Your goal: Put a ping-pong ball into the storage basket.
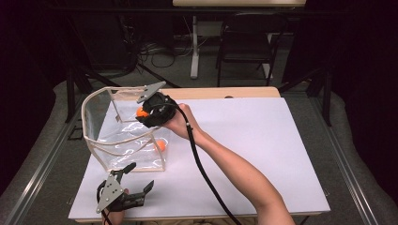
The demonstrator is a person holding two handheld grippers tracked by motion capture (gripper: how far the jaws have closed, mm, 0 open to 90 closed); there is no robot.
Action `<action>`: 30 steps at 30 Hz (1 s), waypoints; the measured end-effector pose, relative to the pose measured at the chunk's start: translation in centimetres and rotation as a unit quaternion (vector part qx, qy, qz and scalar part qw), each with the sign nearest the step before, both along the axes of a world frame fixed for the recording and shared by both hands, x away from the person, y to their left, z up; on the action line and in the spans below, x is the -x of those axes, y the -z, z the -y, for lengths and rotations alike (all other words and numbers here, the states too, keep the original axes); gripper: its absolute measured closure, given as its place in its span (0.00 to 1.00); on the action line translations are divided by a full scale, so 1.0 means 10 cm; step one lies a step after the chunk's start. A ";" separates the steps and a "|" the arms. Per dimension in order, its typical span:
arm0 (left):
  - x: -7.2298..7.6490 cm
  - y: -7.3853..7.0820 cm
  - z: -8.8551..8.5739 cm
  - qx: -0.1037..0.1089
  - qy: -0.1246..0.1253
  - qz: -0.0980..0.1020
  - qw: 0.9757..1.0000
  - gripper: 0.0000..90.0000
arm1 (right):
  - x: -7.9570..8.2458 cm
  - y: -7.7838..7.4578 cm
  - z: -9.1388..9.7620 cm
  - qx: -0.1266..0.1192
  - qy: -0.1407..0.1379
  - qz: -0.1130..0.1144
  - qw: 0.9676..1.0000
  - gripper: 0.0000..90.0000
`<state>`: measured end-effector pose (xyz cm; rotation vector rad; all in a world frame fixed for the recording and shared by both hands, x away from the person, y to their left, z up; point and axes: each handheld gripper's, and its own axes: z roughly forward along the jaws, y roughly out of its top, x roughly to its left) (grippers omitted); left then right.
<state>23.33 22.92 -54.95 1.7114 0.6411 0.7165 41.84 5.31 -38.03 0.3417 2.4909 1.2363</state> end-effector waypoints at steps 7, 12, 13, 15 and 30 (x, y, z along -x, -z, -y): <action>0.00 0.00 0.00 0.001 0.000 -0.001 1.000 0.17 | -0.01 0.03 -0.02 0.010 0.002 -0.004 1.000 0.57; 0.00 0.00 0.00 0.001 0.001 -0.001 1.000 0.17 | -0.02 0.04 -0.03 0.015 0.005 -0.009 1.000 0.57; 0.00 0.00 0.00 0.001 0.001 -0.001 1.000 0.17 | -0.02 0.04 -0.03 0.016 0.005 -0.009 1.000 0.57; 0.00 0.00 0.01 0.002 0.001 0.000 1.000 0.17 | -0.02 0.04 -0.03 0.018 0.005 -0.008 1.000 0.57; 0.00 0.00 0.00 0.000 0.000 0.001 1.000 0.17 | -0.02 0.04 -0.03 0.024 0.009 -0.010 1.000 0.56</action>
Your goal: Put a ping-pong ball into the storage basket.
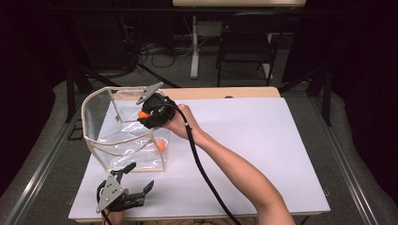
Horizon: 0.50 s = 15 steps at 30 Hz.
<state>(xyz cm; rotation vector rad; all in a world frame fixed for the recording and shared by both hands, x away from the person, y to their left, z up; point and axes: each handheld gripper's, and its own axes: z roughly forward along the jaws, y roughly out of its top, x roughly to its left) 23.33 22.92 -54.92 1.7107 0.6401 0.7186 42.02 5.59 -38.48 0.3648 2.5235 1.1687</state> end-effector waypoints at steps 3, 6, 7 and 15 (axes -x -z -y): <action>0.00 0.00 0.00 0.002 0.000 -0.001 1.000 0.17 | 0.00 -0.01 0.01 -0.005 0.007 -0.004 1.000 0.43; -0.01 0.00 0.00 0.000 0.001 -0.001 1.000 0.17 | -0.01 -0.01 0.04 -0.013 0.012 -0.013 1.000 0.31; -0.01 0.00 0.01 0.001 0.001 -0.002 1.000 0.17 | -0.02 -0.01 0.06 -0.018 0.014 -0.016 1.000 0.26; 0.01 0.00 0.01 0.001 0.001 -0.002 1.000 0.17 | -0.03 -0.08 0.25 -0.055 0.008 -0.032 0.998 0.13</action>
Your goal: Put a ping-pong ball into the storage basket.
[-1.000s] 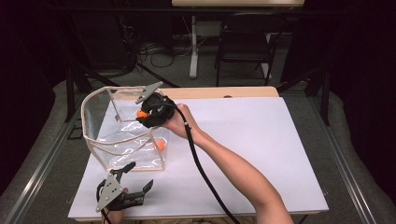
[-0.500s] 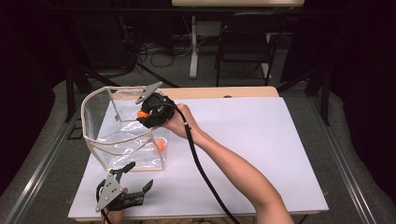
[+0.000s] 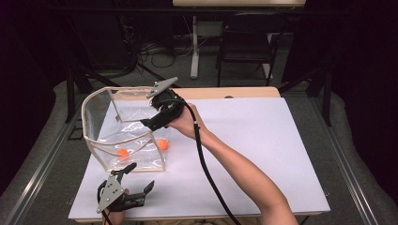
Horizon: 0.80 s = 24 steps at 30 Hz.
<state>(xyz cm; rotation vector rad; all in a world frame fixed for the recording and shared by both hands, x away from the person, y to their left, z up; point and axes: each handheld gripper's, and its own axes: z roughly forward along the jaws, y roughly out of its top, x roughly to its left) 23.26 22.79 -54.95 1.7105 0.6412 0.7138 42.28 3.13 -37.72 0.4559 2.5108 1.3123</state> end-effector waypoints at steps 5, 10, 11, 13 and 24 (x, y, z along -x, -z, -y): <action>0.00 0.00 0.00 0.000 -0.002 0.001 1.000 0.17 | 0.02 -0.03 0.09 -0.009 -0.009 -0.006 1.000 0.08; 0.00 0.00 0.00 0.000 -0.002 0.001 1.000 0.17 | 0.03 -0.02 0.17 -0.010 -0.013 -0.011 1.000 0.04; 0.01 0.00 0.00 0.000 -0.002 0.001 1.000 0.17 | 0.03 -0.02 0.19 -0.010 -0.014 -0.013 1.000 0.04; 0.01 -0.01 -0.01 0.000 -0.003 0.001 1.000 0.17 | 0.04 -0.01 0.22 -0.012 -0.014 -0.015 1.000 0.04; -0.02 0.00 0.01 0.001 0.003 0.001 1.000 0.17 | 0.08 0.02 0.48 -0.020 -0.011 -0.020 1.000 0.00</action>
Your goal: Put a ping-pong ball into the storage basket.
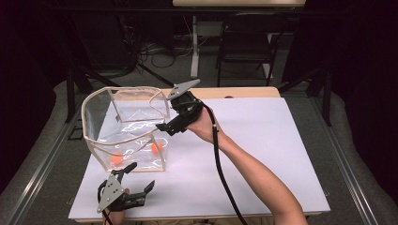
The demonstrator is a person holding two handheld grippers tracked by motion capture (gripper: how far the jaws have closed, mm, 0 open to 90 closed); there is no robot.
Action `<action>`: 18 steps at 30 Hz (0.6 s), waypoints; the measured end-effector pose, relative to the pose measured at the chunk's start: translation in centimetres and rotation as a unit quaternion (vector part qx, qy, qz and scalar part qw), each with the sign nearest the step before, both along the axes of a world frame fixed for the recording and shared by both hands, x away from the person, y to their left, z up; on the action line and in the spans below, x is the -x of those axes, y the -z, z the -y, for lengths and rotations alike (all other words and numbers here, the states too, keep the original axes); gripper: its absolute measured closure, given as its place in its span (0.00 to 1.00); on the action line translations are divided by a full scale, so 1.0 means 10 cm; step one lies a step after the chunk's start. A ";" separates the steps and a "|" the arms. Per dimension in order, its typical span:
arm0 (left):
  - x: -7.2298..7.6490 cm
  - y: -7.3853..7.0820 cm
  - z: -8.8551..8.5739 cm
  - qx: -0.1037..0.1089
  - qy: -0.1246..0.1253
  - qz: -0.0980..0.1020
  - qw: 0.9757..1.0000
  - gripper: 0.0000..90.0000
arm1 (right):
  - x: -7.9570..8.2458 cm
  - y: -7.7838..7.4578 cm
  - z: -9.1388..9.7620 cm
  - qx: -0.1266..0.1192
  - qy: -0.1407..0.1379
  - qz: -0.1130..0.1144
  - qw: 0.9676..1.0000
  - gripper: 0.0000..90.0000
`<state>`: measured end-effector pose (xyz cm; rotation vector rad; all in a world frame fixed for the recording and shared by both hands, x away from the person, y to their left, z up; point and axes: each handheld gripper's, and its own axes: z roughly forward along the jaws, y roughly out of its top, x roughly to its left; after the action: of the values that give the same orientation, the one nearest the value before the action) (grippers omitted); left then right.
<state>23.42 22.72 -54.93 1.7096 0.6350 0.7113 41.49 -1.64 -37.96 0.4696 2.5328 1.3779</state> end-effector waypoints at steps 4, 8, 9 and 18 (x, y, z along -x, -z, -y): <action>0.00 0.00 0.00 -0.001 0.000 0.000 1.000 0.17 | 0.02 0.01 0.09 -0.003 0.003 0.001 1.000 0.00; 0.00 0.00 0.01 -0.001 0.000 0.000 1.000 0.17 | 0.04 0.02 0.16 -0.005 0.005 0.001 1.000 0.00; 0.00 0.00 0.01 -0.002 0.000 0.000 1.000 0.17 | 0.05 0.02 0.19 -0.006 0.005 0.002 1.000 0.00; 0.01 0.00 0.00 -0.001 0.000 0.001 1.000 0.17 | 0.11 0.06 0.38 -0.008 0.015 0.006 1.000 0.00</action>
<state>23.37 22.67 -54.90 1.7099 0.6342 0.7132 40.36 -5.45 -38.56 0.4975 2.4971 1.3877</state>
